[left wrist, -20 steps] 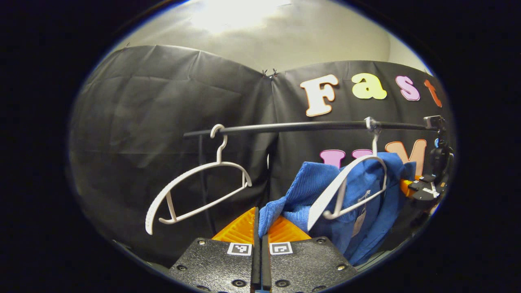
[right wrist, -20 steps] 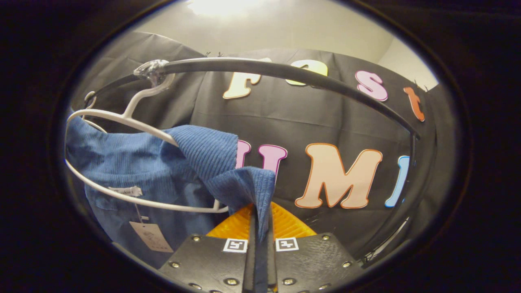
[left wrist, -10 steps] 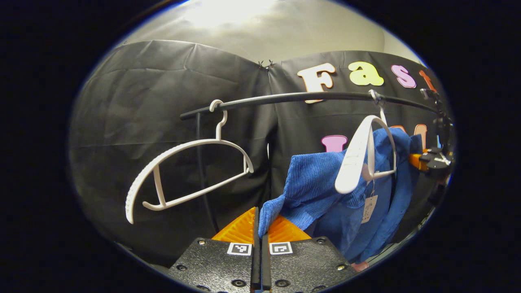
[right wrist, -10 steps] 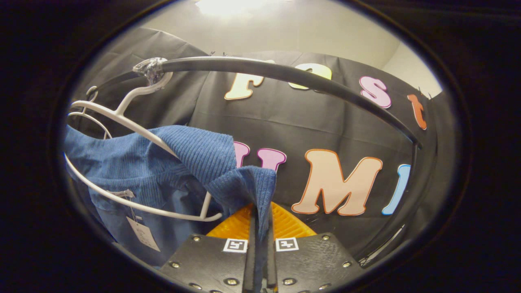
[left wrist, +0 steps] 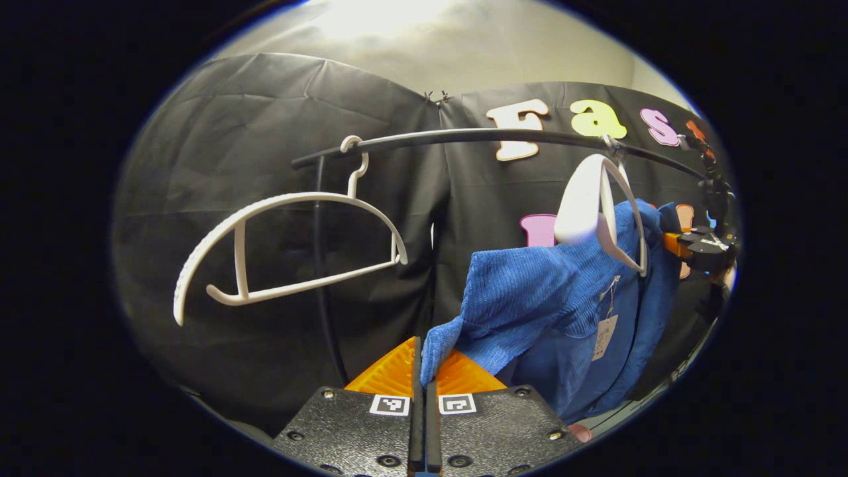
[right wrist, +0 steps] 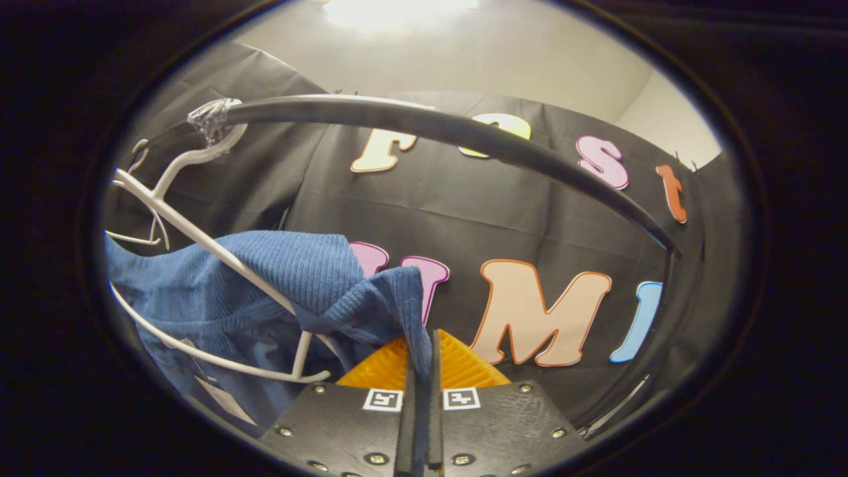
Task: Grasp the clothes on the hanger with both hands and then place them into the laundry hamper below.
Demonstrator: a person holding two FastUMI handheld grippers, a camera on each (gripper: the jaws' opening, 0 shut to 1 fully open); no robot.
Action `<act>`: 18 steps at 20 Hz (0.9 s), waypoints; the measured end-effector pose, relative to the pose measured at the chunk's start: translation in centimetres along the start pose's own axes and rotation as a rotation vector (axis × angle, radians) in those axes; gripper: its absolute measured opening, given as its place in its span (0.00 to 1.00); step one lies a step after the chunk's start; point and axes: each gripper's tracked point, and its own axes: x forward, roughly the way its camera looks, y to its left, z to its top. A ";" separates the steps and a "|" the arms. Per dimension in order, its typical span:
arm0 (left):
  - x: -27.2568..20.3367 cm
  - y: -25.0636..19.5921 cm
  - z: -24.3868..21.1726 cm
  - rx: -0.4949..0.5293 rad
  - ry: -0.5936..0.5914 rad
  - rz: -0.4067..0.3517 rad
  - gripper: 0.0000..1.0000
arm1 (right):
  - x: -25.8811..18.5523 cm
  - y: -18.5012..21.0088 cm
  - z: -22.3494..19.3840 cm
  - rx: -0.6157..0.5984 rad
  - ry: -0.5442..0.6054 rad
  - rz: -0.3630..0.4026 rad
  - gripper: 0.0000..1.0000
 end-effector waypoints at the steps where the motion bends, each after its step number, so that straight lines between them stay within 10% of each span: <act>1: 0.0 -0.1 -0.3 0.002 0.004 -0.003 0.02 | 0.4 -0.1 -0.5 -0.017 0.002 -0.005 0.10; 18: -0.6 -0.7 -8.0 0.062 0.157 -0.033 0.02 | -2.4 3.1 -17.6 -0.029 0.313 0.090 0.08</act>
